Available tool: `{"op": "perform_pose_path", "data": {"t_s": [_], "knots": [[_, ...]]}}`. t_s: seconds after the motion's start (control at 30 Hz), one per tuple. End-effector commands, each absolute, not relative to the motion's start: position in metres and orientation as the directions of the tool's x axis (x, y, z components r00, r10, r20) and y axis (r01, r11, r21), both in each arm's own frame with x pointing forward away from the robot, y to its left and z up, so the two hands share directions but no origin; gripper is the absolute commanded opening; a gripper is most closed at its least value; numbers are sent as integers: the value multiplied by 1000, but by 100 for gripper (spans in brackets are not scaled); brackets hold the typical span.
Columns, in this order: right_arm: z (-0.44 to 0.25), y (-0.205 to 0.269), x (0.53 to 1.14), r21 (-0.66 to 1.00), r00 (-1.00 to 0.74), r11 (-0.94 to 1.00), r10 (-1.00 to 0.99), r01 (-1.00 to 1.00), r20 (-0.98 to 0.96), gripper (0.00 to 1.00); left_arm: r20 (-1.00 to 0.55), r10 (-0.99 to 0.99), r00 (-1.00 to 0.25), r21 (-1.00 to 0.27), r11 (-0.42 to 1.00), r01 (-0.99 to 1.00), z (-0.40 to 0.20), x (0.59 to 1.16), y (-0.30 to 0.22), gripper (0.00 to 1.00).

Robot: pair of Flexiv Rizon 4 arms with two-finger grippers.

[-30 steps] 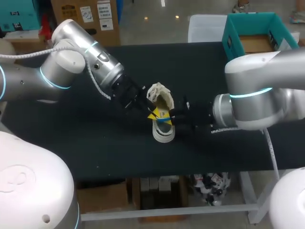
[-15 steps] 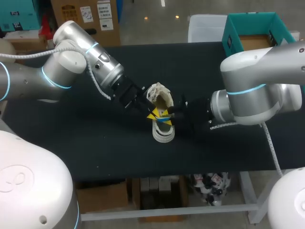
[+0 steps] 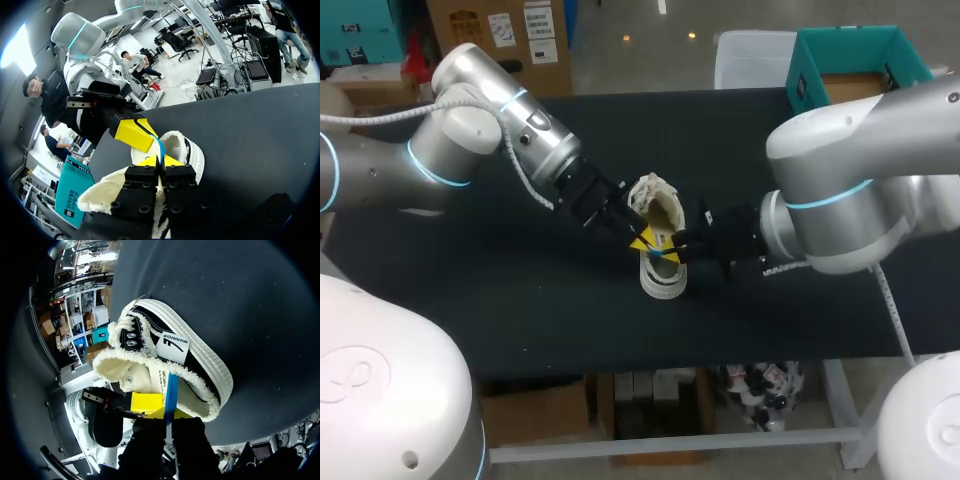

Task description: Open the shoe tongue, take the insole out of the shoe, put the insole back into the shoe, and pack the shoe into the shoebox

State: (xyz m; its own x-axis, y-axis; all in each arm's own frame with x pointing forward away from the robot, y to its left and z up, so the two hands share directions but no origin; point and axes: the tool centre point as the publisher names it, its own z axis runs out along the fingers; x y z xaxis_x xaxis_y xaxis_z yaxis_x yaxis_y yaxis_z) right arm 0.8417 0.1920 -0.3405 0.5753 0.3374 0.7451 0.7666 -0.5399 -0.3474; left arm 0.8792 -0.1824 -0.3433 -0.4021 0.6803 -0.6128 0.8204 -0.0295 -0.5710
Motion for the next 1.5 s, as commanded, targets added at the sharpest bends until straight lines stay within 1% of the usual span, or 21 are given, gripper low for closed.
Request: {"op": "perform_pose_path", "data": {"t_s": [0.03,0.2,0.23,0.27,0.33,0.37,0.4,0.43,0.5,0.57,0.7,0.73,0.8,1.0,1.27,1.33,1.37,1.4,1.47,1.5], "knots": [[-340,196,844,-344,590,-546,374,764,715,0,-615,676,-405,-571,-28,821,-344,879,-181,0],[-344,196,844,-332,599,-562,396,757,696,0,-617,677,-401,-573,-37,819,-341,873,-175,1],[-344,196,844,-320,597,-569,406,757,692,0,-620,676,-397,-573,-44,818,-339,872,-174,26],[-344,196,843,-315,597,-572,411,758,689,0,-623,675,-395,-571,-48,819,-338,870,-172,40],[-345,196,843,-307,598,-578,420,757,683,0,-629,677,-382,-562,-56,825,-334,867,-169,46],[-346,196,843,-303,599,-581,424,755,679,0,-632,678,-376,-557,-60,828,-332,865,-167,56],[-346,197,843,-298,597,-582,428,757,679,0,-635,678,-371,-553,-64,831,-329,864,-164,68],[-347,197,843,-288,603,-597,435,749,668,0,-639,675,-369,-550,-66,832,-327,863,-162,71],[-350,196,843,-284,601,-598,433,749,672,0,-646,670,-366,-548,-73,833,-322,863,-156,72],[-352,196,843,-275,607,-612,438,741,663,0,-650,667,-365,-545,-75,835,-318,864,-152,70],[-356,195,845,-249,606,-628,453,737,654,0,-659,663,-354,-532,-79,843,-306,865,-144,62],[-357,196,846,-241,606,-632,458,737,650,0,-663,663,-347,-525,-83,847,-303,866,-142,62],[-359,196,847,-239,600,-627,461,742,653,0,-665,666,-337,-515,-82,854,-298,866,-140,59],[-368,197,849,-213,583,-617,493,758,646,0,-658,694,-293,-483,-91,871,-282,867,-129,58],[-385,195,847,-192,569,-607,523,771,634,0,-621,729,-288,-475,-58,878,-268,869,-107,61],[-388,195,848,-186,567,-607,529,773,631,0,-622,738,-261,-469,-83,880,-264,868,-100,63],[-390,194,848,-188,567,-604,530,774,631,0,-624,743,-243,-462,-100,881,-262,866,-96,62],[-392,194,849,-188,567,-603,531,775,630,0,-636,742,-212,-452,-135,882,-259,865,-92,59],[-394,194,849,-190,565,-599,533,778,630,0,-626,759,-181,-422,-135,896,-256,864,-84,56],[-395,194,850,-186,559,-595,539,782,630,0,-619,768,-165,-414,-141,899,-255,865,-81,53]]}}
